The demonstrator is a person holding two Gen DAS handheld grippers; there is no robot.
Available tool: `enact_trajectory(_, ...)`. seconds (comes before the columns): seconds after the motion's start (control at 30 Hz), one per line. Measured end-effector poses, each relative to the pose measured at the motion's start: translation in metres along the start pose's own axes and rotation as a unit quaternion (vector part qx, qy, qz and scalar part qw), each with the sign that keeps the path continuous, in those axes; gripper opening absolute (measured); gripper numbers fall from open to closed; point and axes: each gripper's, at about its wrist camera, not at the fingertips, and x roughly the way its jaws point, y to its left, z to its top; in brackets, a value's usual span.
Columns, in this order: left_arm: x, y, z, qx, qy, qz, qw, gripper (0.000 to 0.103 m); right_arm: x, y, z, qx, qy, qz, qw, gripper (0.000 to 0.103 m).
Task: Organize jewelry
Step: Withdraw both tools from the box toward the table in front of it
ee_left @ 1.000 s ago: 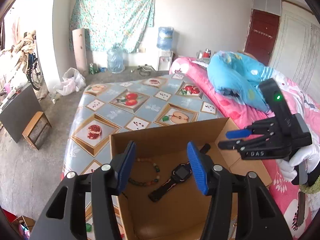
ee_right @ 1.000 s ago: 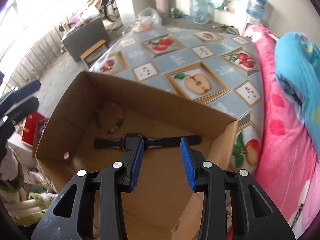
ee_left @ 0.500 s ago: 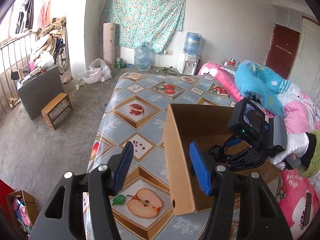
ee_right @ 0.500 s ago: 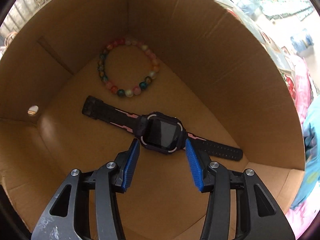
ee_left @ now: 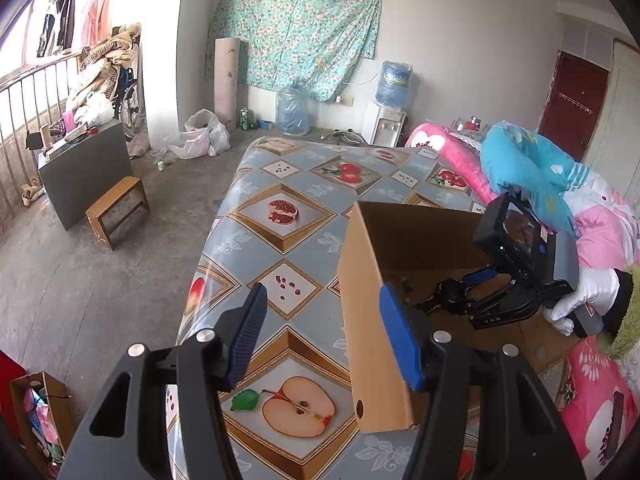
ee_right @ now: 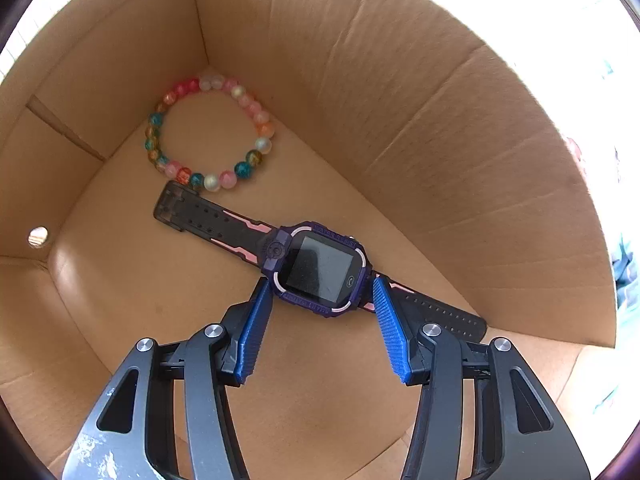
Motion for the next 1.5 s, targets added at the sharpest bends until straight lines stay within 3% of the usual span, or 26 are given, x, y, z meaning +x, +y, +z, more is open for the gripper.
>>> enact_trajectory(0.2,-0.007,-0.003,-0.006,0.001,-0.003,-0.002,1.0000,0.057,-0.052,0.002,-0.017,0.021,-0.054,0.004,0.998,0.050)
enact_trajectory(0.37,-0.016,-0.006,-0.013,0.002,-0.013,-0.008,0.9999,0.057,-0.127,-0.007,-0.053,0.080,-0.152,0.025,0.985,0.052)
enact_trajectory(0.5,-0.022,-0.009,-0.024,0.006,-0.014,-0.013,0.9998,0.058,-0.188,-0.006,-0.102,0.144,-0.252,0.038,0.956,0.066)
enact_trajectory(0.6,-0.025,-0.013,-0.034,0.016,-0.014,-0.018,0.9996,0.058,-0.220,0.001,-0.138,0.192,-0.316,0.020,0.929,0.085)
enact_trajectory(0.67,-0.028,-0.018,-0.043,0.023,-0.015,-0.021,0.9994,0.058,-0.234,0.015,-0.154,0.221,-0.347,0.009,0.912,0.090)
enact_trajectory(0.83,-0.031,-0.030,-0.067,0.035,-0.008,-0.034,0.9988,0.059,-0.239,0.039,-0.214,0.292,-0.395,-0.035,0.870,0.095)
enact_trajectory(0.97,-0.025,-0.043,-0.087,0.048,0.014,-0.032,0.9982,0.060,-0.221,0.046,-0.249,0.348,-0.394,-0.004,0.851,0.095)
enact_trajectory(1.03,-0.019,-0.048,-0.095,0.052,0.028,-0.028,0.9979,0.060,-0.203,0.050,-0.263,0.365,-0.378,0.018,0.850,0.092)
enact_trajectory(1.13,-0.008,-0.056,-0.101,0.062,0.034,-0.017,0.9973,0.060,-0.178,0.052,-0.266,0.381,-0.340,0.043,0.859,0.078)
enact_trajectory(1.3,0.011,-0.063,-0.101,0.066,0.038,0.004,0.9971,0.060,-0.133,0.042,-0.256,0.410,-0.288,0.096,0.860,0.044)
enact_trajectory(1.4,0.014,-0.063,-0.100,0.066,0.034,0.006,0.9972,0.063,-0.126,0.041,-0.251,0.415,-0.276,0.102,0.861,0.032)
enact_trajectory(1.5,0.014,-0.061,-0.102,0.070,0.033,0.008,0.9970,0.063,-0.121,0.036,-0.246,0.413,-0.277,0.109,0.861,0.026)
